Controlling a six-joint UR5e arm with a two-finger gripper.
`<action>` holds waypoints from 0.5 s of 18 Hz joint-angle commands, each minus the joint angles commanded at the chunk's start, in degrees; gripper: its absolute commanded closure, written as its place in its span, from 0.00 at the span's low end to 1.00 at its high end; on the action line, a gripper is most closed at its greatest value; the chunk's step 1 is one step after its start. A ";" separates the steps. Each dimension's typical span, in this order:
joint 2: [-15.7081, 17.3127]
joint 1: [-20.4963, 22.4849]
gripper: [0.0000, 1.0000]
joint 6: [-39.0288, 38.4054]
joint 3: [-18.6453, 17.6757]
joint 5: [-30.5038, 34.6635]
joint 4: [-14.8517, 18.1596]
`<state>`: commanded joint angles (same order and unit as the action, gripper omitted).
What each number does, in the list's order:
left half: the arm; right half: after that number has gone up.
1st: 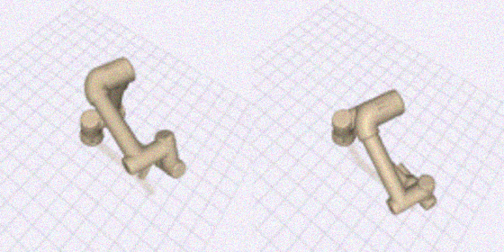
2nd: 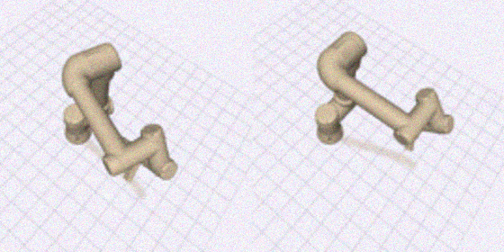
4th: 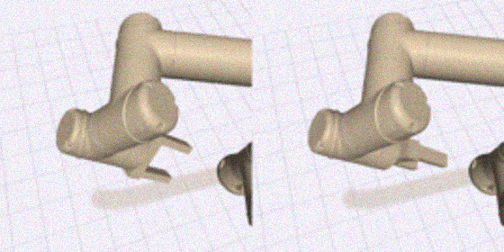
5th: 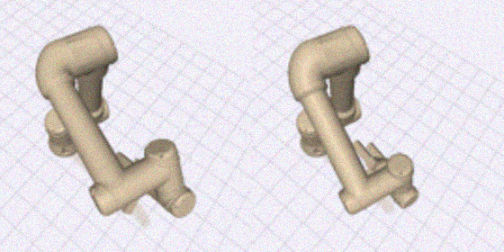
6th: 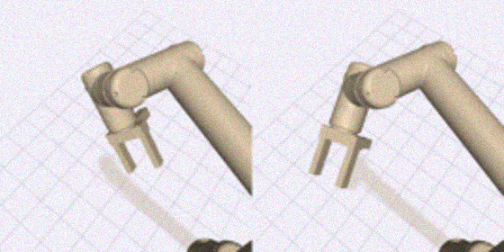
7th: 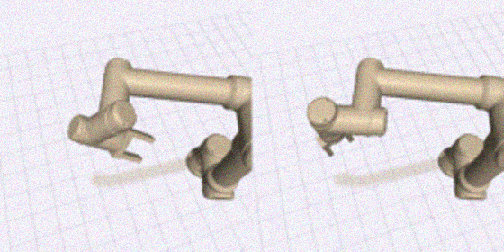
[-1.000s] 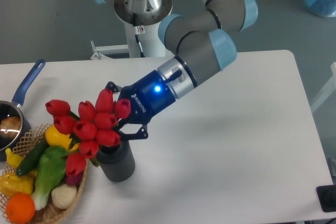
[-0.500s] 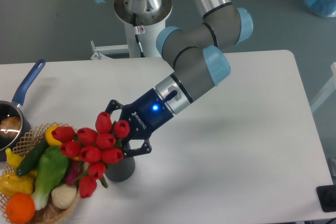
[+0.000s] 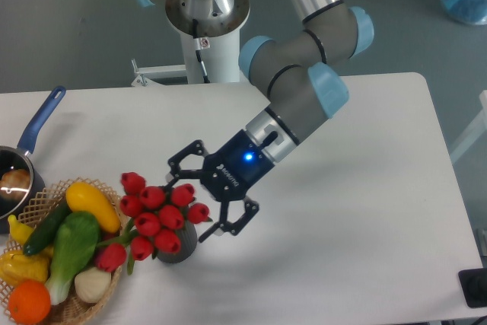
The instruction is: Insert the flowers into the vase
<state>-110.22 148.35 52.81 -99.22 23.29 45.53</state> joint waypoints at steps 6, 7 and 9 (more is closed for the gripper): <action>2.90 3.96 0.00 3.53 -3.34 4.56 0.09; 3.43 4.48 0.00 3.61 -3.52 5.44 0.09; 3.87 5.19 0.00 3.61 -3.52 7.29 0.09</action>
<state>-106.35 153.54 56.43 -102.74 30.58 45.62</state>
